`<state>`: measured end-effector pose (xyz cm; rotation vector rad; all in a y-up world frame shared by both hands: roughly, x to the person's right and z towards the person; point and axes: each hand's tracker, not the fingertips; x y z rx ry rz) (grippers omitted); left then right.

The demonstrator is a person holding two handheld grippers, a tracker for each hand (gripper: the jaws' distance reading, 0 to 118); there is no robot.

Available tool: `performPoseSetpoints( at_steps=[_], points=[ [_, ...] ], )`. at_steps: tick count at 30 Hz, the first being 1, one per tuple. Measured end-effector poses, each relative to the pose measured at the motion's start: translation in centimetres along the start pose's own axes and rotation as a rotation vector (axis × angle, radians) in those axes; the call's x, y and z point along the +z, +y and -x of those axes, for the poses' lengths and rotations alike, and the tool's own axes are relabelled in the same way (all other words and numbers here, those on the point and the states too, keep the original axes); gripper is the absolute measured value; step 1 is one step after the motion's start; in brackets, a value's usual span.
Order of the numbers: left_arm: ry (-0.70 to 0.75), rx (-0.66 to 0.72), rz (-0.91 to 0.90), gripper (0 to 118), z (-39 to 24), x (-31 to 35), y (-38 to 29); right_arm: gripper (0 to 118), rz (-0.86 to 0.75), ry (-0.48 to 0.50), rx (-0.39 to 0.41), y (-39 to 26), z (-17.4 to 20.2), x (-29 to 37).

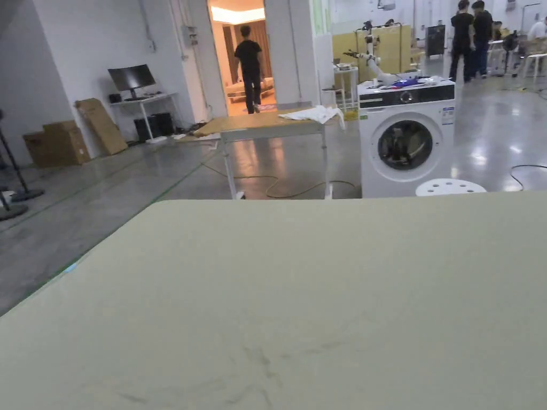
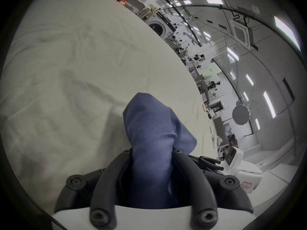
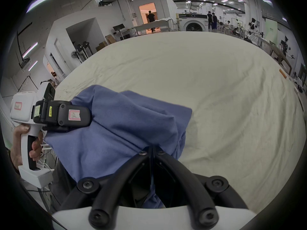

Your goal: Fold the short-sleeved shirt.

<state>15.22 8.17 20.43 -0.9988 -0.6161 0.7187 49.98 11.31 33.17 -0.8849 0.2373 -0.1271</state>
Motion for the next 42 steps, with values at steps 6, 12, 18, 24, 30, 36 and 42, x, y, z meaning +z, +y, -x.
performPoseSetpoints(
  at_steps=[6, 12, 18, 24, 30, 36, 42],
  points=[
    [0.187, -0.096, -0.188, 26, 2.6, 16.2, 6.0, 0, -0.186, 0.175, -0.147, 0.0, -1.2, 4.7],
    [0.664, -0.009, -0.262, 25, 10.0, 30.5, 12.2, 0, -0.164, 0.146, -0.226, -3.0, -3.0, 5.3],
    [0.701, 0.042, -0.377, 46, 13.8, 31.7, 13.2, 0, -0.178, 0.151, -0.295, -4.4, -4.3, 6.6],
    [0.919, -0.208, -0.539, 86, 5.6, 34.1, 13.7, 0, -0.253, 0.088, -0.208, -4.1, -4.9, 9.7],
    [0.669, -0.554, -0.636, 85, -8.1, 35.2, 7.4, 0, -0.438, -0.053, -0.138, -2.8, -4.6, 14.3],
    [0.673, -0.963, -0.917, 82, -20.2, 31.5, -5.6, 0, -0.660, -0.123, -0.047, -2.0, -3.6, 19.6],
    [0.794, -1.129, -0.988, 42, -25.2, 25.5, -13.5, 0, -0.820, -0.077, -0.080, -3.8, -2.2, 23.4]
  ],
)
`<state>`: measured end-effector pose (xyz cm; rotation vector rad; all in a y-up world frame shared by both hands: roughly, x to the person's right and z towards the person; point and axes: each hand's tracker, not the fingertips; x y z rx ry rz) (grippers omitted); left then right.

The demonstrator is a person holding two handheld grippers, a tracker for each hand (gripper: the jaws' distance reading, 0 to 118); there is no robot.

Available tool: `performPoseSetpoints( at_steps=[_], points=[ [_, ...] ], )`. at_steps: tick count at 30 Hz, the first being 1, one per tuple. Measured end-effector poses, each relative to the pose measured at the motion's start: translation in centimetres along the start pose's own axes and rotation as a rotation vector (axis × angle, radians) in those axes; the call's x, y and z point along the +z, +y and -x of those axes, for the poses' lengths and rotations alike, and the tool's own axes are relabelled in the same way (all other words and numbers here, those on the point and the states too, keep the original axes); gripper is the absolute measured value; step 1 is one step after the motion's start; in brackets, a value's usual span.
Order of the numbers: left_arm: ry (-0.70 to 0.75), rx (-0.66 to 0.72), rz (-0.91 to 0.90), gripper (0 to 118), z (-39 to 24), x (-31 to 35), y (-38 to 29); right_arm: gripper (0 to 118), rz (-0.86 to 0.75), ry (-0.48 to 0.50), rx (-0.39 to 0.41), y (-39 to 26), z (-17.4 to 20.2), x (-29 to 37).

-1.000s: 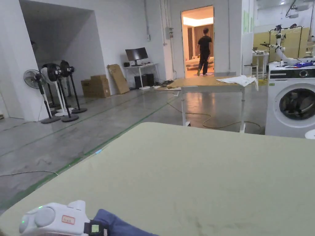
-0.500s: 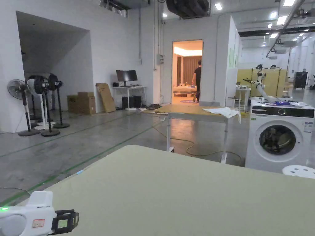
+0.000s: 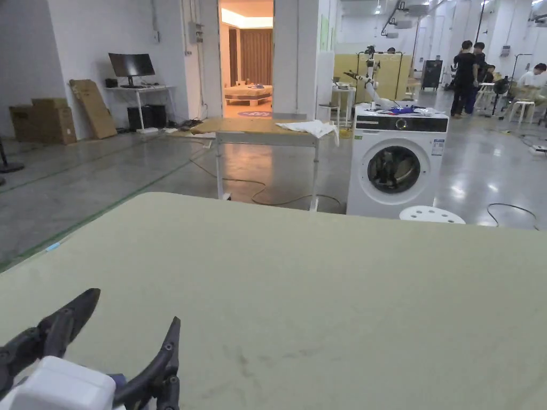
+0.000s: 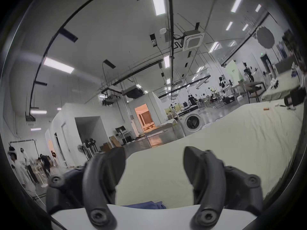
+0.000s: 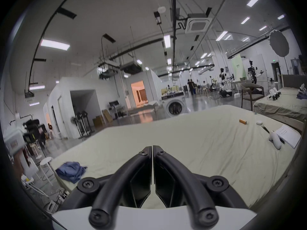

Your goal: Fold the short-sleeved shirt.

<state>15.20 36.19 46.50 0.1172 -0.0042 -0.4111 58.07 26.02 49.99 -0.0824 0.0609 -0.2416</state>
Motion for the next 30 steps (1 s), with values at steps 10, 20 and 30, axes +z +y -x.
performPoseSetpoints(
  at_steps=[10, 20, 30],
  points=[
    [-0.106, 0.298, 0.050, 0, 2.5, 0.6, -1.7, 0, -0.041, -0.027, 0.054, -0.4, 1.6, 3.2],
    [-0.143, 0.330, 0.047, 0, 2.0, -0.3, -1.6, 0, -0.060, -0.019, 0.100, 0.1, 1.9, 2.1],
    [-0.166, 0.387, 0.002, 61, 2.6, 0.5, -1.5, 77, -0.064, 0.014, 0.125, 0.6, 2.7, 1.5]
  ],
)
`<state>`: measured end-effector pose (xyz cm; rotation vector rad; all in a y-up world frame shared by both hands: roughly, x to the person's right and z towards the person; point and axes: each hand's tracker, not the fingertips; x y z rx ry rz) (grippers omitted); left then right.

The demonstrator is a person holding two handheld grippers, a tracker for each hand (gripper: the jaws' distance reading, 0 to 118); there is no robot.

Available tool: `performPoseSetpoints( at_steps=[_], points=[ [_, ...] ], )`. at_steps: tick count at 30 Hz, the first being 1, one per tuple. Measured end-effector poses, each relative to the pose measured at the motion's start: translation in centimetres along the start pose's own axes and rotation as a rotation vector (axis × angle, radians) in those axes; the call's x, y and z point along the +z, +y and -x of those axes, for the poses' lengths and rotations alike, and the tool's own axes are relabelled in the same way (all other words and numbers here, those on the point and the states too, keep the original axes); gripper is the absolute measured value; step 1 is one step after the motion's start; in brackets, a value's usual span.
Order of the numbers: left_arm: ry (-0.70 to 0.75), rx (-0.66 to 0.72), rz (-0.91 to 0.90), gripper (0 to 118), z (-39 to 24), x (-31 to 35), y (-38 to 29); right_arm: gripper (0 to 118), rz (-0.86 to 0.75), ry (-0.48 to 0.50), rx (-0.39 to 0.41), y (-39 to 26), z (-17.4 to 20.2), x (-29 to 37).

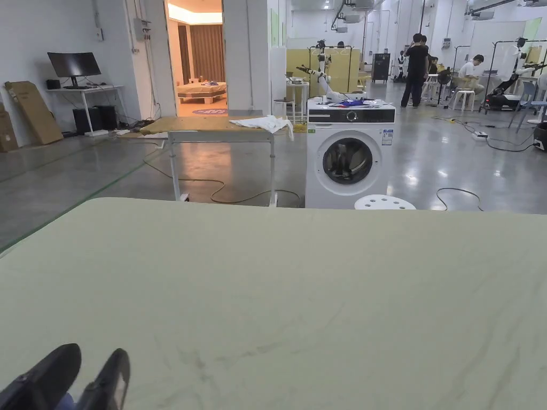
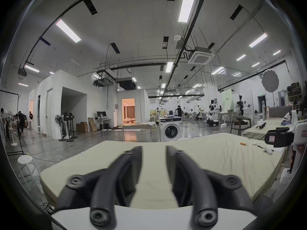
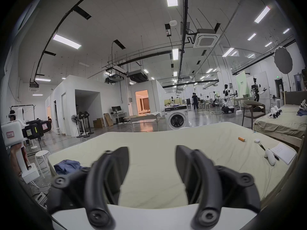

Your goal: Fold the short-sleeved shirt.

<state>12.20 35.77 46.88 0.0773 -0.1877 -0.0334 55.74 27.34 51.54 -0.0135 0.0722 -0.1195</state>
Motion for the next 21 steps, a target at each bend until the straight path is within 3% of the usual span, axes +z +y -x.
performPoseSetpoints(
  at_steps=[2, 3, 8, 21],
  points=[
    [0.008, 0.009, -0.002, 98, -0.1, -0.1, 0.0, 98, -0.001, 0.002, 0.005, 0.4, 0.4, 0.0],
    [0.032, 0.009, -0.009, 107, -0.2, 0.0, -0.1, 105, -0.002, 0.006, 0.006, 0.6, 0.6, 0.1],
    [0.062, 0.008, 0.018, 113, -0.3, -0.2, 0.3, 118, -0.036, 0.023, 0.021, 1.1, 1.1, 0.4],
    [0.036, -0.004, 0.040, 113, -0.6, -0.3, 0.1, 118, 0.002, -0.020, -0.006, 1.9, 1.2, -0.4]
  ],
)
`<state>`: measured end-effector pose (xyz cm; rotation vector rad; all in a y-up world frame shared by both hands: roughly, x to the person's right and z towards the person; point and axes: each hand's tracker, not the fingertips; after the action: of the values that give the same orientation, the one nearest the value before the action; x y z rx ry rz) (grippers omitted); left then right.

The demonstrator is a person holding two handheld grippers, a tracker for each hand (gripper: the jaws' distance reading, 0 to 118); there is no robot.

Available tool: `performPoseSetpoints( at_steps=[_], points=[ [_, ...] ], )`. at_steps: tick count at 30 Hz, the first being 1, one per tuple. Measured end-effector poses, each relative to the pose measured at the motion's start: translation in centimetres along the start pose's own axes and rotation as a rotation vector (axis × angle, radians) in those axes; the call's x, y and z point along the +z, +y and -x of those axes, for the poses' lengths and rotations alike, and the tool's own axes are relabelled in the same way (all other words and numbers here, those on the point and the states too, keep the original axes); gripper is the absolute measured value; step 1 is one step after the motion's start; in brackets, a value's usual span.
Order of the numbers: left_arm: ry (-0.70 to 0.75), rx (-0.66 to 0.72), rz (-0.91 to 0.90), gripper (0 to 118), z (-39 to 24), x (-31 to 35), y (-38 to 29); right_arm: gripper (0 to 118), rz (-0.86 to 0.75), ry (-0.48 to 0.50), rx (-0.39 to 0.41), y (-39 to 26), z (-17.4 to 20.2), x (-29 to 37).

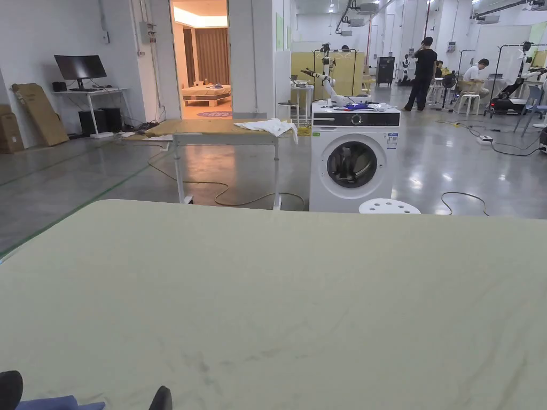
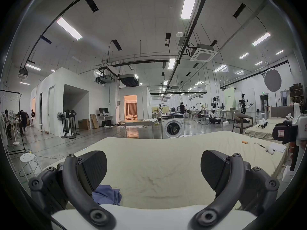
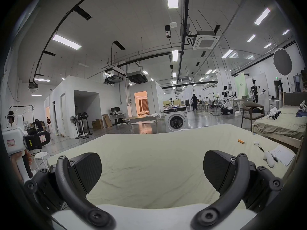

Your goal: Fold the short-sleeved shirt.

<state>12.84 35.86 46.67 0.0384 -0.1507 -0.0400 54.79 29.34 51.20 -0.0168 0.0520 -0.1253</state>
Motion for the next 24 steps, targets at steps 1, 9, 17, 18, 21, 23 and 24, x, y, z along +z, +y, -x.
performPoseSetpoints(
  at_steps=[1, 9, 17, 18, 21, 23, 24],
  points=[
    [0.000, 0.001, 0.003, 113, 0.0, -0.1, 0.0, 118, 0.003, -0.002, -0.002, 0.0, 0.0, 0.0],
    [-0.007, 0.029, 0.028, 113, 0.4, -0.4, -0.5, 118, 0.058, 0.036, -0.028, 0.7, 0.5, -0.3],
    [-0.013, 0.037, 0.038, 113, 0.5, -0.5, -0.2, 118, 0.105, -0.005, -0.182, 0.6, -0.1, -0.7],
    [-0.014, 0.034, 0.040, 113, 0.5, -0.5, -0.3, 118, 0.121, -0.069, -0.227, 0.8, 0.0, -0.7],
    [-0.016, 0.029, 0.045, 113, 0.4, -0.7, -0.2, 117, 0.277, -0.241, -0.254, 2.0, 0.8, -1.1],
    [-0.023, 0.030, 0.048, 113, 0.2, -0.8, -0.1, 117, 0.268, -0.226, -0.249, 2.1, 0.9, -1.1],
    [-0.024, 0.031, 0.047, 113, 0.2, -0.8, -0.1, 117, 0.251, -0.210, -0.259, 2.0, 0.9, -0.9]
  ],
)
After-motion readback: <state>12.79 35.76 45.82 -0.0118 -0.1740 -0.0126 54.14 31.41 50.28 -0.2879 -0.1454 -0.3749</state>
